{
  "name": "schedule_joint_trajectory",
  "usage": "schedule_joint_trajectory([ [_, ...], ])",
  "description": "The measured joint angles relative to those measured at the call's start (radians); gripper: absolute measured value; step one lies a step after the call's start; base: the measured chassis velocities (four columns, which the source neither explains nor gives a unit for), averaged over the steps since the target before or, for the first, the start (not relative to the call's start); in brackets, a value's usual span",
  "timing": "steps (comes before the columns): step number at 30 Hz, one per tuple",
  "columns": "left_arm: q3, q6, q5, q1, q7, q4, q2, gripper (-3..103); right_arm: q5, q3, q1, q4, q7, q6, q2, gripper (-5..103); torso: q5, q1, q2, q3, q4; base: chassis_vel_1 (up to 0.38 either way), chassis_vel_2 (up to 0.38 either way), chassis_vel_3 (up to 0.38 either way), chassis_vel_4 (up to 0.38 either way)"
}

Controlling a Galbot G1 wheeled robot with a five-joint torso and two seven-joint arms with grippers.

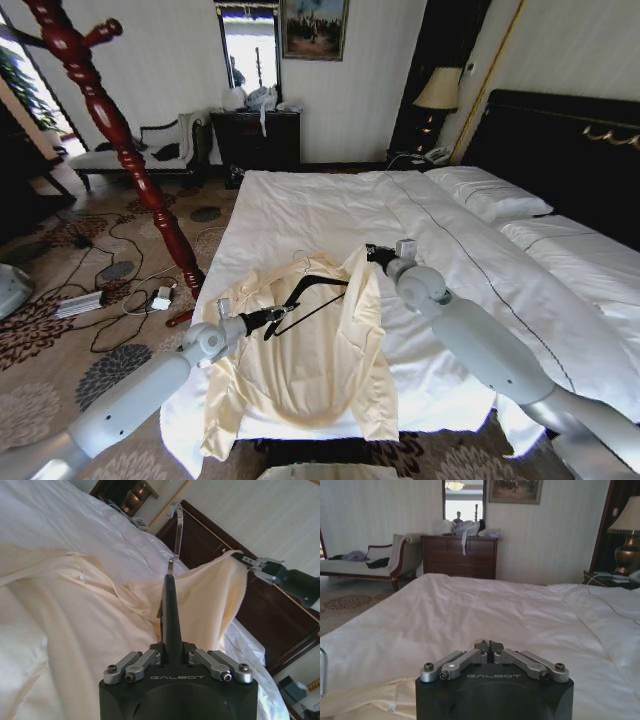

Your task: Pick up the clothes from the bed and hang them on the clothes hanger.

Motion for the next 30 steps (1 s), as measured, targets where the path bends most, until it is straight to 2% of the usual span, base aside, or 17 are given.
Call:
schedule_joint_trajectory([
  [6, 0.015, 0.0, -0.005, -0.044, -0.009, 0.037, -0.037, 18, 0.051, 0.063, -0.022, 0.119, -0.013, -0.004, -0.08, 1, -0.0003, 0.0, 0.0, 0.0, -0.0002, 0.0, 0.0, 0.0, 0.0],
  [12, 0.058, 0.0, -0.019, -0.097, -0.029, 0.058, -0.093, 18, 0.1, 0.092, -0.024, 0.201, -0.011, -0.018, -0.111, 1, 0.0, 0.0, 0.0, 0.0, -0.0002, 0.0, 0.0, 0.0, 0.0],
  [21, 0.144, 0.004, -0.012, -0.133, -0.037, 0.053, -0.114, 18, 0.146, 0.13, -0.021, 0.23, -0.005, -0.019, -0.133, 1, 0.0, 0.0, 0.0, 0.0, 0.0001, 0.0, 0.0, 0.0, 0.0],
  [28, 0.118, -0.003, -0.005, -0.148, -0.068, 0.089, -0.169, 18, 0.192, 0.16, -0.025, 0.267, -0.003, -0.017, -0.145, 1, -0.0001, 0.0, 0.0, 0.0, 0.0002, 0.0, 0.0, 0.0, 0.0],
  [30, 0.085, -0.007, -0.02, -0.177, -0.093, 0.115, -0.205, 18, 0.204, 0.172, -0.036, 0.293, -0.003, -0.017, -0.151, 1, -0.0002, 0.0, 0.0, 0.0, -0.0002, 0.0, 0.0, 0.0, 0.0],
])
